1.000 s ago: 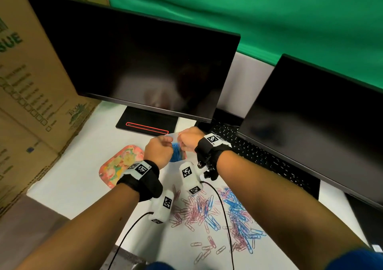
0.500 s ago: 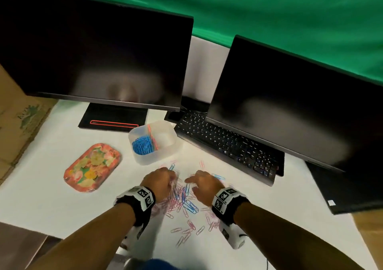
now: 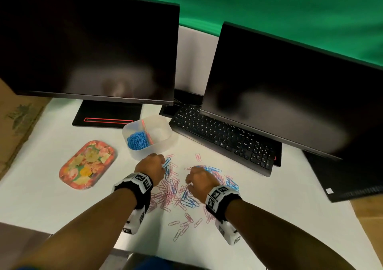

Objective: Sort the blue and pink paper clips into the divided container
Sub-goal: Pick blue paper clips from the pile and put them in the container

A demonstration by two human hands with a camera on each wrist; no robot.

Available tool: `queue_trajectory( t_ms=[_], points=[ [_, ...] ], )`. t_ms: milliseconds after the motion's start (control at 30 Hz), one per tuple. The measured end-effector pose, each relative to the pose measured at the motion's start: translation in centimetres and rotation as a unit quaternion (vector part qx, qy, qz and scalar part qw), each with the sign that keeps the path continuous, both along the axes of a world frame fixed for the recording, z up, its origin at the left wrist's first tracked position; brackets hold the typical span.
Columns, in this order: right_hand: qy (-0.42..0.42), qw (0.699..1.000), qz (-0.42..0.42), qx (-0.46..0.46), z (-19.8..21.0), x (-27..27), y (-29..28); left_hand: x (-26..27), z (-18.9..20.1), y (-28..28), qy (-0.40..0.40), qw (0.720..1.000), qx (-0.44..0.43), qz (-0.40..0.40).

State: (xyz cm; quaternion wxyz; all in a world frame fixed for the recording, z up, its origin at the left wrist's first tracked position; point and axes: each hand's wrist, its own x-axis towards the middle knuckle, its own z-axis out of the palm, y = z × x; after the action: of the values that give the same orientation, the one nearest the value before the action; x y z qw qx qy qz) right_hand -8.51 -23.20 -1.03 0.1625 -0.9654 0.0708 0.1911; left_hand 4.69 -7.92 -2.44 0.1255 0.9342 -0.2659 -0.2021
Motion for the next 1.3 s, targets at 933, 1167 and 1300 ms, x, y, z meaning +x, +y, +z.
queue_trajectory(
  t_ms=[933,1167,1300],
  points=[
    [-0.031,0.984,0.177,0.015,-0.6,-1.5,-1.7,1.2,0.8,-0.1,0.078,0.993,-0.08,0.035],
    [0.017,0.991,0.132,0.019,-0.6,-1.4,-1.6,1.2,1.3,0.8,0.201,0.951,-0.213,0.094],
    [0.031,0.993,0.111,0.027,-0.7,-1.3,-1.9,1.2,2.2,1.0,0.293,0.907,-0.269,0.14]
  ],
)
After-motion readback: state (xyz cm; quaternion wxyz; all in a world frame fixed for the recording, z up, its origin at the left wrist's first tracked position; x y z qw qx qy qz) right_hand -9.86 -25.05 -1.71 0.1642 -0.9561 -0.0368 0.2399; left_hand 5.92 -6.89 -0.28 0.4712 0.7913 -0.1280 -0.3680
